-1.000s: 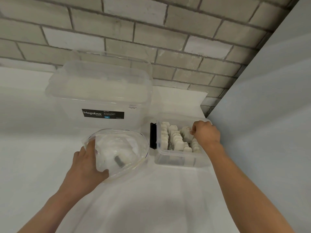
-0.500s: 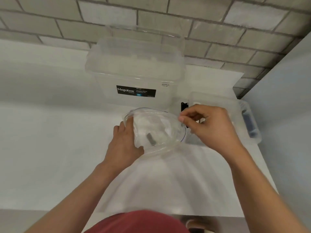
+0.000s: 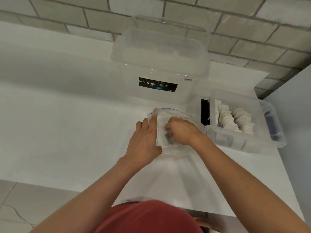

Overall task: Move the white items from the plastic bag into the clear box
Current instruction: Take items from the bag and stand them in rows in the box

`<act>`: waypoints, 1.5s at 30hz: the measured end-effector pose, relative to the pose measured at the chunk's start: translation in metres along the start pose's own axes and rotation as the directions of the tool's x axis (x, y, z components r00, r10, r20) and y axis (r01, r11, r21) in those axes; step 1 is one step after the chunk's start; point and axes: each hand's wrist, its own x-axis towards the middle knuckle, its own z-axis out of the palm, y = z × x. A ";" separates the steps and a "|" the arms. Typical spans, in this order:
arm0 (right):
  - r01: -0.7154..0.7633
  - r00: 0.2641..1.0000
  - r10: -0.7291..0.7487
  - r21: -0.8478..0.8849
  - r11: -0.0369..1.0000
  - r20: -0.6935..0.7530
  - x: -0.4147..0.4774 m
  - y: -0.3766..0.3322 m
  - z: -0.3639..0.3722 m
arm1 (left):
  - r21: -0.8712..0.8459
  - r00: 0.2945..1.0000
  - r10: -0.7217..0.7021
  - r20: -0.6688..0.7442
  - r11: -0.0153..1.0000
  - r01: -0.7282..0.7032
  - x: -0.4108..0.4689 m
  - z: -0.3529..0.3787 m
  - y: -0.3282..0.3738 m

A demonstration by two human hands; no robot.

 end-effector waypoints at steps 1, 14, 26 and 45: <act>0.006 1.000 -0.006 0.004 1.000 -0.004 0.000 0.000 0.000 | -0.002 1.000 -0.004 0.001 1.000 0.004 0.001 0.000 0.000; 0.064 0.933 -0.029 0.084 0.994 -0.358 -0.035 -0.006 -0.020 | -0.063 1.000 -0.014 -0.007 0.998 0.013 0.012 -0.001 -0.004; 0.178 0.722 0.176 0.426 0.887 -0.669 -0.104 0.014 -0.049 | -0.108 1.000 -0.004 -0.018 0.994 0.002 0.021 -0.003 -0.005; -0.426 0.758 0.581 0.449 0.785 -0.297 -0.136 0.222 -0.056 | -0.092 0.997 -0.066 -0.027 0.994 0.064 0.031 0.006 -0.004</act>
